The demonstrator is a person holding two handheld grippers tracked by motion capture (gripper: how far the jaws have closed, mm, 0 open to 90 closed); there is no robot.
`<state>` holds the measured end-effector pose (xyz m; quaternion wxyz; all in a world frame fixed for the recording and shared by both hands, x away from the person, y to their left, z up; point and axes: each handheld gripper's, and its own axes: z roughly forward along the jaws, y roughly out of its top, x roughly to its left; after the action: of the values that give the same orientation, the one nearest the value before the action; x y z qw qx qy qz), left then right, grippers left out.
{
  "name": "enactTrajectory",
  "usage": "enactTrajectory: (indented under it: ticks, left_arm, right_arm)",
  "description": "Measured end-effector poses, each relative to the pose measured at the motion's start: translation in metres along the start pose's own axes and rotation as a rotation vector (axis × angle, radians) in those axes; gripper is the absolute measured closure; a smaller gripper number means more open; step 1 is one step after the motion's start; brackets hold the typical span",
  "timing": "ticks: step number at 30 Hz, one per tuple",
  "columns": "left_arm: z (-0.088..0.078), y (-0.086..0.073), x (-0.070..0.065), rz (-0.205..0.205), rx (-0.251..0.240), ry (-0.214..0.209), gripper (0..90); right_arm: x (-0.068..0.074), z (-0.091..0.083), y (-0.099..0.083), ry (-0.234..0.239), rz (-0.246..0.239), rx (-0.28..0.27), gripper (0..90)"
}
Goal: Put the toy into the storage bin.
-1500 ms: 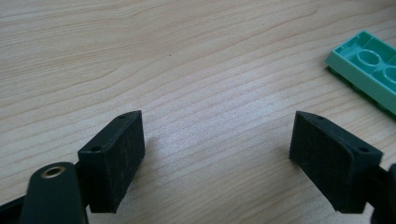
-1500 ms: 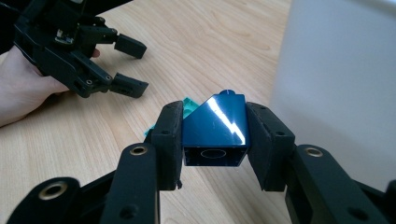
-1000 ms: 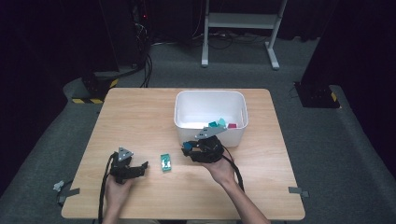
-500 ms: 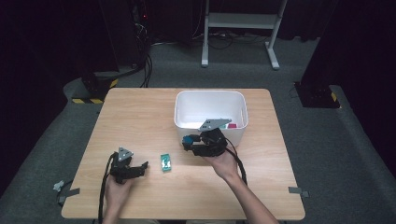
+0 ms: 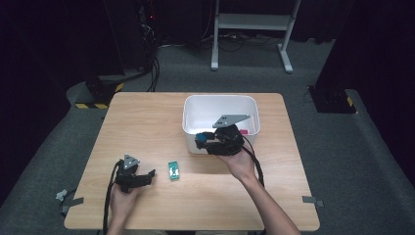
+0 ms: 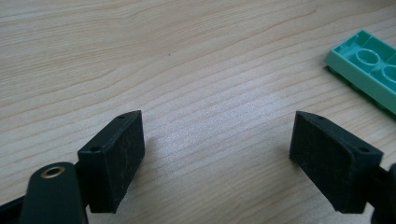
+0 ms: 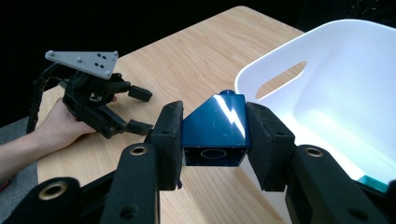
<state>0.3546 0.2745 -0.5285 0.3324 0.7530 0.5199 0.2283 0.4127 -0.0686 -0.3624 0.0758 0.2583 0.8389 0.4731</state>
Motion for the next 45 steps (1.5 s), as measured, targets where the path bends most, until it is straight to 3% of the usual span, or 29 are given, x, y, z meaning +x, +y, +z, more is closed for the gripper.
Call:
enactTrajectory:
  ticks: [10,15,21,38,45]
  left_arm:
    - [0.0,0.0,0.0,-0.001,0.0,-0.001,18.0]
    - [0.0,0.0,0.0,-0.001,0.0,-0.001,18.1]
    - [0.0,0.0,0.0,0.0,0.0,0.0,18.0]
    - [0.0,0.0,0.0,0.0,0.0,0.0,18.0]
    - [0.0,0.0,0.0,0.0,0.0,0.0,18.0]
  right_arm:
    - [-0.009,-0.013,0.013,-0.025,0.005,-0.038,59.0]
    - [-0.02,-0.017,0.017,-0.038,0.03,-0.038,59.0]
    - [-0.035,-0.025,0.02,-0.087,0.058,-0.059,58.9]
    - [-0.083,-0.022,0.008,-0.195,0.171,-0.022,58.7]
    - [-0.093,-0.019,0.002,-0.224,0.192,0.0,58.5]
